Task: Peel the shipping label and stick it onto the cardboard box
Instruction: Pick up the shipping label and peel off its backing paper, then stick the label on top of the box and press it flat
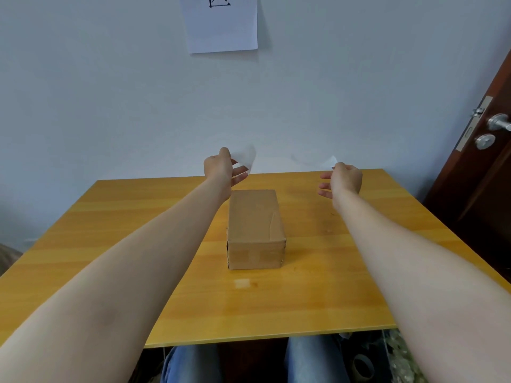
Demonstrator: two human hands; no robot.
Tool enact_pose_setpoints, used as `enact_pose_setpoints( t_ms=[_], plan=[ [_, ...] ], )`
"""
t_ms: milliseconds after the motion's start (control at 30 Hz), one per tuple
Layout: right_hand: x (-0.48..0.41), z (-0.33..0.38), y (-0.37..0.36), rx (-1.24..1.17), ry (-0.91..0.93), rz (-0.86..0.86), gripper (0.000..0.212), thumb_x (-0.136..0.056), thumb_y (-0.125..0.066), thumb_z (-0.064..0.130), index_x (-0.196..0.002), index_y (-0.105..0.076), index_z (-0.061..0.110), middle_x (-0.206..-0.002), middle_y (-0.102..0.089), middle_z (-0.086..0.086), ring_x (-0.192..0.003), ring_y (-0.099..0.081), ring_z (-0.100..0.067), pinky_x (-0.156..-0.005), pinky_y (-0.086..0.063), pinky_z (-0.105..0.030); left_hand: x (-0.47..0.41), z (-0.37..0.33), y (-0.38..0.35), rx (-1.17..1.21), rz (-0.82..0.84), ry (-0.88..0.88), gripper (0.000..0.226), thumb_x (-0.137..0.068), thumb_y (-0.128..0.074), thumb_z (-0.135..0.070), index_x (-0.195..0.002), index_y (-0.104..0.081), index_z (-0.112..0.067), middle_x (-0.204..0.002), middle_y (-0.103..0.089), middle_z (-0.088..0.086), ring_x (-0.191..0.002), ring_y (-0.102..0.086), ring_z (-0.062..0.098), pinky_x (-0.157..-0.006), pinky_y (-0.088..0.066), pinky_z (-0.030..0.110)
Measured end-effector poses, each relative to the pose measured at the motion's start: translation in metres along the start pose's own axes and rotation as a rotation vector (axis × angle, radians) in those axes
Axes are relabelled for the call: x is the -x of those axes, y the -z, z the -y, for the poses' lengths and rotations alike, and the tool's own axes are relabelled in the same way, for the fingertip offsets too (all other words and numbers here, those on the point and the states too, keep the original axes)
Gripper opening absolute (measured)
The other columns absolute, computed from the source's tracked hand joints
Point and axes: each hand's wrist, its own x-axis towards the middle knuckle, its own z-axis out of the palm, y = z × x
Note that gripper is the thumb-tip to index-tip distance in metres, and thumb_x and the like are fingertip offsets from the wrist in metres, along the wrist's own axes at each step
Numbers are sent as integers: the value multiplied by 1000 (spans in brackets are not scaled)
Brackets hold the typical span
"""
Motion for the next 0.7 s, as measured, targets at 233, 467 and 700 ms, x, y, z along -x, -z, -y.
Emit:
enact_pose_setpoints(
  t_ms=[233, 467, 700],
  plan=[
    [0, 5, 7, -36, 18, -54, 31, -105, -34, 19, -123, -58, 16, -91, -79, -8, -57, -62, -25, -59, -66, -41, 12, 6, -27, -46, 177, 89, 27, -106, -43, -8, -129, -55, 0, -103, -73, 9, -84, -78, 34, -79, -67, 46],
    [-1, 17, 21, -181, 173, -136, 24, -106, -31, 25, -113, -53, 18, -101, -78, -4, -53, -62, -28, -48, -59, -38, 26, 28, -70, -278, 581, 217, 38, -108, -53, -23, -139, -59, -1, -134, -69, 15, -123, -65, 39, -93, -60, 52],
    [4, 22, 19, -144, 220, -40, 26, -106, -33, 23, -112, -56, 14, -99, -78, -7, -55, -65, -28, -46, -59, -37, 29, 34, -85, -535, 472, -124, 23, -98, -66, -20, -118, -77, -16, -114, -77, 1, -104, -73, 22, -76, -62, 31]
  ],
)
